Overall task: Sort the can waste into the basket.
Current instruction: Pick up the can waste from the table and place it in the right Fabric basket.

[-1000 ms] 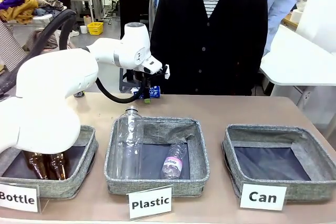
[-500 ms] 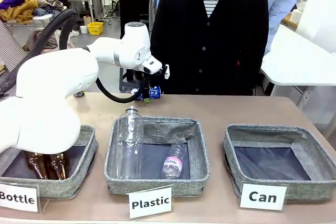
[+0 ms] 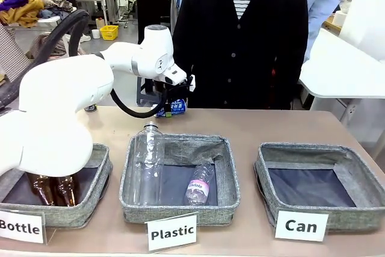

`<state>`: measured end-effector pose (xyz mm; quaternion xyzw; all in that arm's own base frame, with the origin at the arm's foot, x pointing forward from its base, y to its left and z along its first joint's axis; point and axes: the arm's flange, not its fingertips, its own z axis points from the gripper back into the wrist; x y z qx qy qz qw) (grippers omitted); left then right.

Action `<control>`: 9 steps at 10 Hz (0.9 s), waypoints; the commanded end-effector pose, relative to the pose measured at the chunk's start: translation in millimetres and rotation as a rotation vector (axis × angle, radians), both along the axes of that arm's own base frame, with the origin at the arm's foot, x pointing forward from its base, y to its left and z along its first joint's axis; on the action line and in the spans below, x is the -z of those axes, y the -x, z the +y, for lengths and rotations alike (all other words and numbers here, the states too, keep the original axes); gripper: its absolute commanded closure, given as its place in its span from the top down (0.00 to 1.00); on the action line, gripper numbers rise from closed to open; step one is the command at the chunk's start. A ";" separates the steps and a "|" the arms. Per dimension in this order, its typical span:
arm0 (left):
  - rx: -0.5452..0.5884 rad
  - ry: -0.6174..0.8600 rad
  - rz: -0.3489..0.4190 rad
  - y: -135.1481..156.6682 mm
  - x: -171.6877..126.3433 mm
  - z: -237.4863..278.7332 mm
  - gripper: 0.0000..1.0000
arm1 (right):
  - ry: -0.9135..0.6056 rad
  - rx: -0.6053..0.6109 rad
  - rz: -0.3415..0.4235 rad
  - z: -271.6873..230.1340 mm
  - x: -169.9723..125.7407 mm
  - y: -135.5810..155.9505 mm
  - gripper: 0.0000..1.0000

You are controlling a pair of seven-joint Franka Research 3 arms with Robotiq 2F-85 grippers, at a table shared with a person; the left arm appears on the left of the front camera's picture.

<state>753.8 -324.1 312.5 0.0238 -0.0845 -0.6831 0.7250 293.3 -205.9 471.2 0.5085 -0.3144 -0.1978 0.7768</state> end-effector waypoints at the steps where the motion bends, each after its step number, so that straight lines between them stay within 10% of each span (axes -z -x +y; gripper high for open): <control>1: 0.020 -0.021 -0.001 -43.8 -14.8 -14.3 0.00 | 0.001 -0.002 -0.037 -0.8 1.4 -2.1 1.00; 4: 0.152 -0.021 0.055 -3.8 -93.7 10.8 0.00 | 0.001 -0.002 -0.037 -0.8 1.4 -2.1 1.00; 9: 0.295 0.117 0.097 199.5 -280.3 105.0 0.00 | 0.001 -0.002 -0.037 -0.8 1.4 -2.1 1.00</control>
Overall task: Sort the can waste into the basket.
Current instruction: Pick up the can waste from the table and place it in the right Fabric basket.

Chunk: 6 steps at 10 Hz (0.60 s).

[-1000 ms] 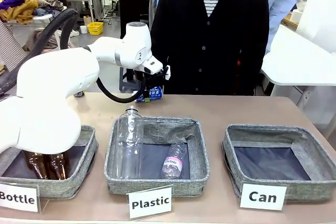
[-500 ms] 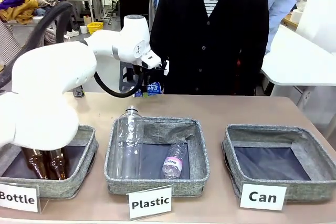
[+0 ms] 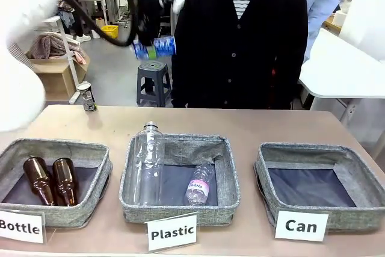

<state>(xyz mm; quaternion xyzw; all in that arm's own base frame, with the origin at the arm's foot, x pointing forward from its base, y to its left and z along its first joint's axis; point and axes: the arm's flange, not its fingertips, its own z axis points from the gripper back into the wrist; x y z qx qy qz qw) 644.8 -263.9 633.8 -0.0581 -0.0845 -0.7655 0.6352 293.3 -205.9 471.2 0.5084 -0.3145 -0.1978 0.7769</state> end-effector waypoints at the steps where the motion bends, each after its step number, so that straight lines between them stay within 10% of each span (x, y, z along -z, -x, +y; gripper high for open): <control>1: 0.049 0.024 -0.004 132.9 28.2 59.8 0.00 | 0.001 -0.002 -0.037 -0.8 1.4 -2.1 1.00; 6: -0.063 0.044 -0.074 285.8 66.9 100.6 0.00 | 0.001 -0.002 -0.037 -0.8 1.4 -2.1 1.00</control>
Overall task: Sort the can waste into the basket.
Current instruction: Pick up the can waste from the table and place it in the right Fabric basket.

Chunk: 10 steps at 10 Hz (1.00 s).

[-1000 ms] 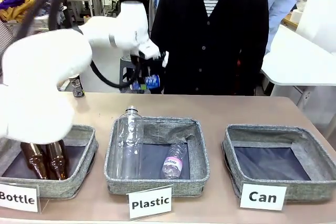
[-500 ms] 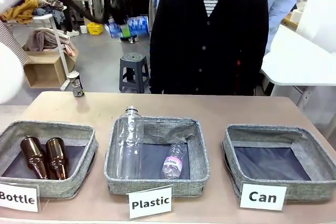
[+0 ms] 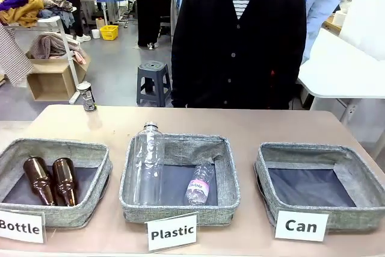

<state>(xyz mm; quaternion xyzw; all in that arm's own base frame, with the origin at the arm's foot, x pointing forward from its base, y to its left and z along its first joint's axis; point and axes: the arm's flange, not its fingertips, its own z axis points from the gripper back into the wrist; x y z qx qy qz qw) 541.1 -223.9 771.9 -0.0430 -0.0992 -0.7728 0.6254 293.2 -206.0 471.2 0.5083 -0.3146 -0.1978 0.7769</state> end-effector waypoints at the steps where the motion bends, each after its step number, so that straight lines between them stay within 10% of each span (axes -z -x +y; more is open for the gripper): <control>1: -0.100 -0.047 0.009 184.9 236.8 52.7 0.00 | 0.000 -0.002 -0.037 -0.8 1.5 -2.2 1.00; 4: -0.136 -0.481 0.512 146.6 268.1 55.0 0.00 | 0.000 -0.002 -0.037 -0.8 1.5 -2.2 1.00; 6: 0.010 -0.454 0.566 150.3 271.2 59.8 0.00 | 0.000 -0.002 -0.037 -0.8 1.5 -2.2 1.00; 8: 0.029 -0.233 0.472 136.5 270.3 67.3 0.00 | 0.000 -0.002 -0.037 -0.8 1.5 -2.2 1.00; 10: 0.021 0.142 0.066 129.7 248.5 74.8 0.00 | 0.000 -0.002 -0.037 -0.8 1.5 -2.2 1.00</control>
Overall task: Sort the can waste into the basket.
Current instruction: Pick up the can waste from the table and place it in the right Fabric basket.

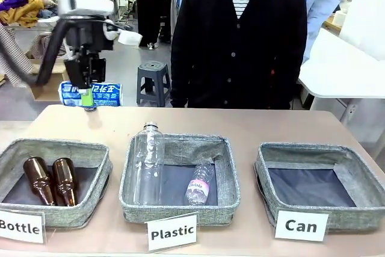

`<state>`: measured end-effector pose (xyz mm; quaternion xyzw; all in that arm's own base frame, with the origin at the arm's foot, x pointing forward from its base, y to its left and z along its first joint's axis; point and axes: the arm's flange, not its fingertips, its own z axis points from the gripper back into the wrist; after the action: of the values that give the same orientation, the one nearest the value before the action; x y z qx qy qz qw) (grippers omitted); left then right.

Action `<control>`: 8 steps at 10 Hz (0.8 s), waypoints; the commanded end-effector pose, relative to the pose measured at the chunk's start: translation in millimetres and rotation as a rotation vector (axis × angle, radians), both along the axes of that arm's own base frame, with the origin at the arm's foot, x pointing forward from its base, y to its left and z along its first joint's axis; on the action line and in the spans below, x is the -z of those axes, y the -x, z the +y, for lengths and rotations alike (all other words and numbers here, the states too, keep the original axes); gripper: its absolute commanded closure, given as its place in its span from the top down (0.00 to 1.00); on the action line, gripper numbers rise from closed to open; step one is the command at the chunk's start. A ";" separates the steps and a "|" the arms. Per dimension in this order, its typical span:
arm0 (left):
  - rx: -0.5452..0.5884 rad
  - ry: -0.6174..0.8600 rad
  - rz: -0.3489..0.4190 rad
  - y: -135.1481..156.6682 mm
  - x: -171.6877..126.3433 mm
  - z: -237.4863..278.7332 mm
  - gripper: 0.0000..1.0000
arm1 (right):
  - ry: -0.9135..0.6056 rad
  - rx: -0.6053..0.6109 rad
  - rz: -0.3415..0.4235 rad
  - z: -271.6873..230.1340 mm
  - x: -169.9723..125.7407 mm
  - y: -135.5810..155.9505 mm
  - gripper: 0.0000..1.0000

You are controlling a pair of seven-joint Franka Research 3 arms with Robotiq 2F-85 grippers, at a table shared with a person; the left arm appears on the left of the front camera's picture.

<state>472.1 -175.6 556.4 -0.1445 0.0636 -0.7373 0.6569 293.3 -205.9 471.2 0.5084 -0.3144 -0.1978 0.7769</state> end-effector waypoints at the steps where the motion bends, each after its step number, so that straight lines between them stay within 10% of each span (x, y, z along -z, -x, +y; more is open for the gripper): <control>1: 0.048 0.361 -0.416 55.5 27.1 25.7 0.00 | 0.001 -0.002 -0.038 -0.8 1.4 -2.1 1.00; 3: 0.105 0.528 -0.504 52.1 12.7 21.2 0.00 | 0.001 -0.002 -0.038 -0.8 1.4 -2.1 1.00; 4: -0.071 0.223 -0.247 31.9 -0.6 27.3 0.00 | 0.001 -0.002 -0.038 -0.8 1.4 -2.1 1.00; 8: -0.071 0.223 -0.247 31.9 -0.6 27.3 0.00 | 0.001 -0.002 -0.038 -0.8 1.4 -2.1 1.00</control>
<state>438.0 -149.5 546.6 -0.1260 -0.1073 -0.7291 0.6641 293.2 -206.1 471.1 0.5084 -0.3145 -0.1979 0.7768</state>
